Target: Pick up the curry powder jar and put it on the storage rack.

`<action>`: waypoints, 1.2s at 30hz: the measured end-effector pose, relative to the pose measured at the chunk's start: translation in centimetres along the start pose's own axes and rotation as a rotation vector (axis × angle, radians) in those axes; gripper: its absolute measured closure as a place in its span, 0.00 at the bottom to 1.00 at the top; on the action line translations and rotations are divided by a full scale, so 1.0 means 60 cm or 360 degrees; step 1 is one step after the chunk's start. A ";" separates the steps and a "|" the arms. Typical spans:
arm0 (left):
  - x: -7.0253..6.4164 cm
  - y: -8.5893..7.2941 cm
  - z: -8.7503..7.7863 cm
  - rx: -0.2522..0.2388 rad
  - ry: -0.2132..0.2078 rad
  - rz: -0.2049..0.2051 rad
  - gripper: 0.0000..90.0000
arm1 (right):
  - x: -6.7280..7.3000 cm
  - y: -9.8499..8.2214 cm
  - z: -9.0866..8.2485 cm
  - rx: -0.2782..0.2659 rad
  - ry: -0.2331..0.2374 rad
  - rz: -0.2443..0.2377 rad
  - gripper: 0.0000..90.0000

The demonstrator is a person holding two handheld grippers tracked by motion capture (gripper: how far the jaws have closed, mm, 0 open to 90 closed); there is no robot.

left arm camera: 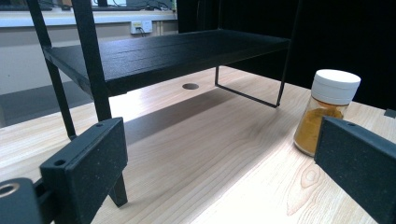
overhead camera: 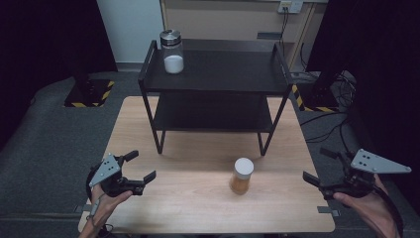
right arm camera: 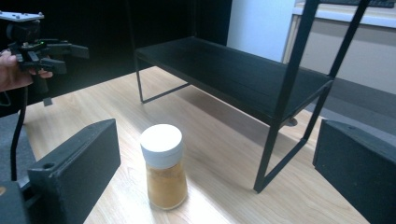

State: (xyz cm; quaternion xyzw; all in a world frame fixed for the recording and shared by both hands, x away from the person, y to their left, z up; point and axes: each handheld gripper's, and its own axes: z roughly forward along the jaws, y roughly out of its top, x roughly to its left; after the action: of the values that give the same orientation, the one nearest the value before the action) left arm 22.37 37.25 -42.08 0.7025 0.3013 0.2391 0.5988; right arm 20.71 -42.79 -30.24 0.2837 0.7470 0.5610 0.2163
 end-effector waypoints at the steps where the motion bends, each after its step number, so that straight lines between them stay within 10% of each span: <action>1: 0.000 0.000 0.000 -0.0001 0.0002 -0.0001 0.02 | 0.000 0.000 0.004 0.0005 0.0009 0.0004 0.01; 36: -0.005 0.000 -0.003 0.0012 0.0027 0.0016 0.01 | 0.003 -0.015 0.177 0.0199 0.0253 -0.0037 0.02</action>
State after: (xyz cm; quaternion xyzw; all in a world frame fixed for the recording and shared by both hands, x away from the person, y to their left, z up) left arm 22.04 37.13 -42.04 0.7043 0.3038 0.2468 0.5923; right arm 27.20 -35.26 -34.08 0.2424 0.7986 0.5315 0.1447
